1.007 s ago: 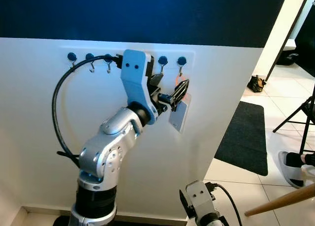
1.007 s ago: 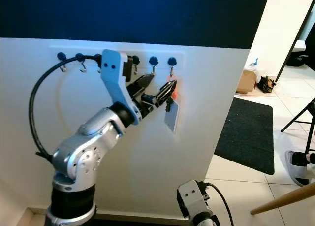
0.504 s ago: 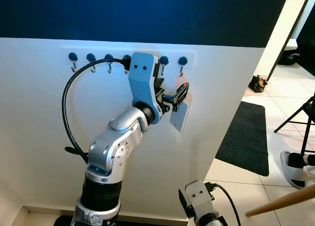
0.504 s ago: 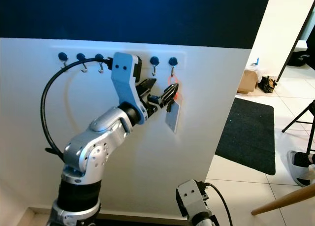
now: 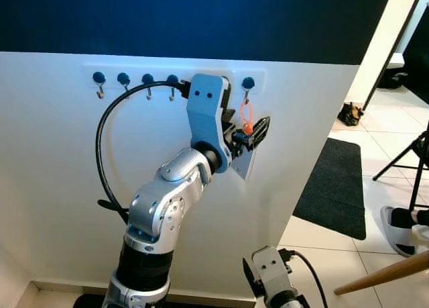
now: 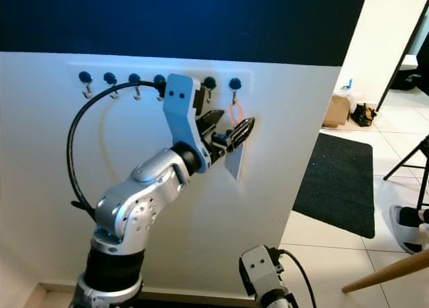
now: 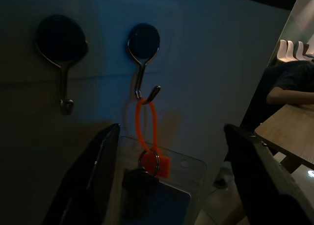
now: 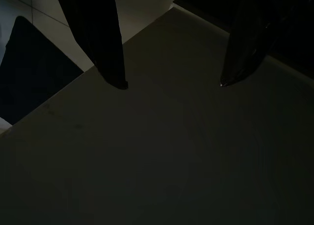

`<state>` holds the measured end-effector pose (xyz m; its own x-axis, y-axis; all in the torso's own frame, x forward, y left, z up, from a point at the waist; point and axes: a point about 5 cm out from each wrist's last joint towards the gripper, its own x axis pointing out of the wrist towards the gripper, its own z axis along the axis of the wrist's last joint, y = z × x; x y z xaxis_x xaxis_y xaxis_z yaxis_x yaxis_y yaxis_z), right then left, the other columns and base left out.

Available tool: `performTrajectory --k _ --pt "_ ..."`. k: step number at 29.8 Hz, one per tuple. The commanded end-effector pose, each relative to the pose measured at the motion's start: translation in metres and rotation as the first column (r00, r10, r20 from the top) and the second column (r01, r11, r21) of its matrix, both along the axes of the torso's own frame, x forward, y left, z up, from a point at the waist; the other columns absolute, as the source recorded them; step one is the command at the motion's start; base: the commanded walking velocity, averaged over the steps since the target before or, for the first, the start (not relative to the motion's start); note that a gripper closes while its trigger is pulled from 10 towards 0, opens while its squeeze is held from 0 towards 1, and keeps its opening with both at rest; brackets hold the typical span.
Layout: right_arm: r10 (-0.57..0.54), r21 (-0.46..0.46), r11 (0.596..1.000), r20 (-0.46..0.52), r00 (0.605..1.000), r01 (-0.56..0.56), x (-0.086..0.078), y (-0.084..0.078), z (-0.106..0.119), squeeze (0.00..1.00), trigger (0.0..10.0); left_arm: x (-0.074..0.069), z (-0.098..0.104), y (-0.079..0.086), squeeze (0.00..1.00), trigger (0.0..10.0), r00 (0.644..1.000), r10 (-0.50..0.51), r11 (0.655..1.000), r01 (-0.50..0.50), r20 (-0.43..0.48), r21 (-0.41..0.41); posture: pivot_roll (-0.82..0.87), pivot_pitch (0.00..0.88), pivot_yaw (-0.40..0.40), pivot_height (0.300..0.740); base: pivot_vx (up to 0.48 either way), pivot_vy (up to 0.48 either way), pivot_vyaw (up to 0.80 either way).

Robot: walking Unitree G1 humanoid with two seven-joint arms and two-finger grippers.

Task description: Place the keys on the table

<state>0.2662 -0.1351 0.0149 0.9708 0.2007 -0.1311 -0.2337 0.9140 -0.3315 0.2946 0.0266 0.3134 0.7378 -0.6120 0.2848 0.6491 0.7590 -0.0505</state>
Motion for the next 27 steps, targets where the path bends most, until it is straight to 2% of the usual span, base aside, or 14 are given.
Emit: performTrajectory --k 1,3,4,6,7,9,14,16,17,18,27 --pt "0.001 -0.002 1.0 -0.024 1.0 -0.001 -0.006 0.001 -0.007 0.0 10.0 -0.003 0.0 -0.013 0.0 4.6 0.999 -0.042 0.998 0.042 -0.01 -0.037 0.11 0.125 0.045 0.74 0.0 0.0 0.0" --pt "0.001 -0.002 1.0 -0.024 1.0 -0.001 -0.006 0.001 -0.007 0.0 10.0 -0.003 0.0 -0.013 0.0 4.6 0.999 -0.042 0.998 0.042 -0.01 -0.037 0.11 0.125 0.045 0.74 0.0 0.0 0.0" --pt "0.0 -0.002 1.0 -0.025 1.0 0.0 -0.006 0.001 -0.007 0.0 10.0 -0.002 0.0 -0.014 0.0 2.7 0.999 -0.037 0.999 0.036 -0.011 -0.036 0.11 0.125 0.047 0.74 0.0 0.0 0.0" --pt "0.0 -0.002 1.0 -0.025 1.0 0.0 -0.006 0.001 -0.007 0.0 10.0 -0.002 0.0 -0.014 0.0 2.7 0.999 -0.037 0.999 0.036 -0.011 -0.036 0.11 0.125 0.047 0.74 0.0 0.0 0.0" --pt "-0.001 0.0 1.0 -0.025 1.0 0.001 -0.007 0.002 -0.007 0.0 10.0 0.001 0.0 -0.016 0.0 1.0 0.999 -0.029 0.999 0.028 -0.014 -0.034 0.11 0.125 0.05 0.74 0.0 0.0 0.0" --pt "-0.001 0.0 1.0 -0.025 1.0 0.001 -0.007 0.002 -0.007 0.0 10.0 0.001 -0.001 -0.016 0.0 0.6 1.0 -0.026 0.999 0.026 -0.014 -0.033 0.11 0.125 0.05 0.74 0.0 0.0 0.0" --pt "-0.001 0.002 1.0 -0.026 1.0 0.001 -0.007 0.003 -0.007 0.0 10.0 0.003 0.0 -0.018 0.0 0.6 1.0 -0.024 0.999 0.023 -0.014 -0.031 0.11 0.125 0.05 0.74 0.0 0.0 0.0" --pt "-0.001 0.002 1.0 -0.026 1.0 0.001 -0.007 0.003 -0.007 0.0 10.0 0.003 0.0 -0.018 0.0 1.0 1.0 -0.021 0.999 0.02 -0.014 -0.031 0.11 0.125 0.05 0.74 0.0 0.0 0.0" --pt "-0.002 0.002 1.0 -0.026 1.0 0.002 -0.007 0.003 -0.008 0.0 10.0 0.003 0.0 -0.018 0.0 1.8 1.0 -0.018 0.999 0.017 -0.013 -0.032 0.11 0.125 0.05 0.74 0.0 0.0 0.0" --pt "-0.003 0.001 1.0 -0.027 1.0 0.003 -0.007 0.003 -0.008 0.0 10.0 0.005 0.0 -0.016 0.0 10.0 1.0 -0.004 0.999 0.004 -0.014 -0.033 0.11 0.124 0.05 0.74 0.0 0.0 0.0" --pt "-0.003 0.0 1.0 -0.027 1.0 0.003 -0.006 0.003 -0.007 0.0 10.0 0.006 0.001 -0.009 0.0 10.0 1.0 0.026 0.999 -0.027 -0.012 -0.037 0.11 0.124 0.045 0.74 0.0 0.0 0.0"
